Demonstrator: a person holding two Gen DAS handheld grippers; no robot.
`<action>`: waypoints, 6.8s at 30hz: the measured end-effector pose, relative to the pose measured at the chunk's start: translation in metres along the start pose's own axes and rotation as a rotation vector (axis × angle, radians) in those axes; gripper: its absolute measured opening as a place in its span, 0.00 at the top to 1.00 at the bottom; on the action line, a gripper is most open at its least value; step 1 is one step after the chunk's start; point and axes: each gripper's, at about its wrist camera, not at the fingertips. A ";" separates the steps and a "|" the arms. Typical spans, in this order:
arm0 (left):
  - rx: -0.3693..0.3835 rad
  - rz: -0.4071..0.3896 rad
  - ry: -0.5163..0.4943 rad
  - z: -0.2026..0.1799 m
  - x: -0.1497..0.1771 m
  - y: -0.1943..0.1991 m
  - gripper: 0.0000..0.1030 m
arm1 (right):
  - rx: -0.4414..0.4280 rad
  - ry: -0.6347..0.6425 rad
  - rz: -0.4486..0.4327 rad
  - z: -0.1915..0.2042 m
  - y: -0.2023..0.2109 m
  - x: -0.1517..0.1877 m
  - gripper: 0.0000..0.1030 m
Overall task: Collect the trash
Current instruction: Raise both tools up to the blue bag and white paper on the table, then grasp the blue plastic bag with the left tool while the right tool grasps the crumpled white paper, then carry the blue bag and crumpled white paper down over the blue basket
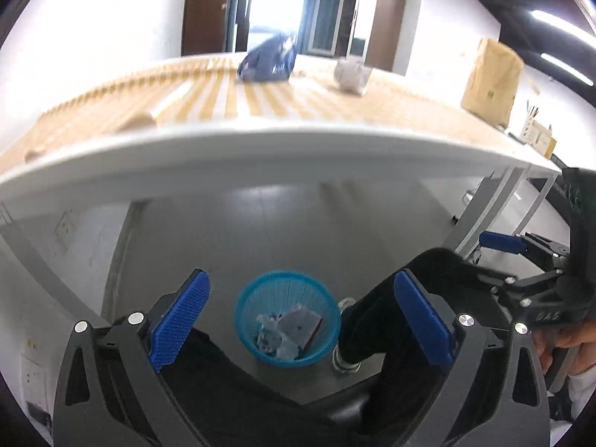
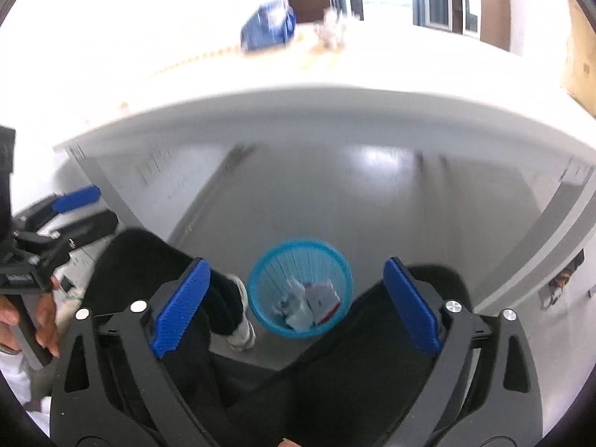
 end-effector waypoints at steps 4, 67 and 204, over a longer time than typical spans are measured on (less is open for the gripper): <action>-0.023 -0.079 -0.025 -0.001 -0.021 0.012 0.06 | -0.010 -0.003 -0.079 0.003 0.017 -0.026 0.08; -0.085 0.117 0.007 0.045 -0.213 -0.234 0.53 | 0.003 -0.074 0.081 -0.056 -0.208 -0.220 0.64; -0.158 0.658 0.516 0.090 0.141 -0.264 0.57 | 0.018 -0.239 0.664 -0.040 -0.294 0.131 0.68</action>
Point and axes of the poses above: each gripper's, at about its wrist camera, not at the fingertips, and y roughly against the way its jaws point, z to its left, x to its underside, and after that the axes turned 13 degrees about -z, right-handed
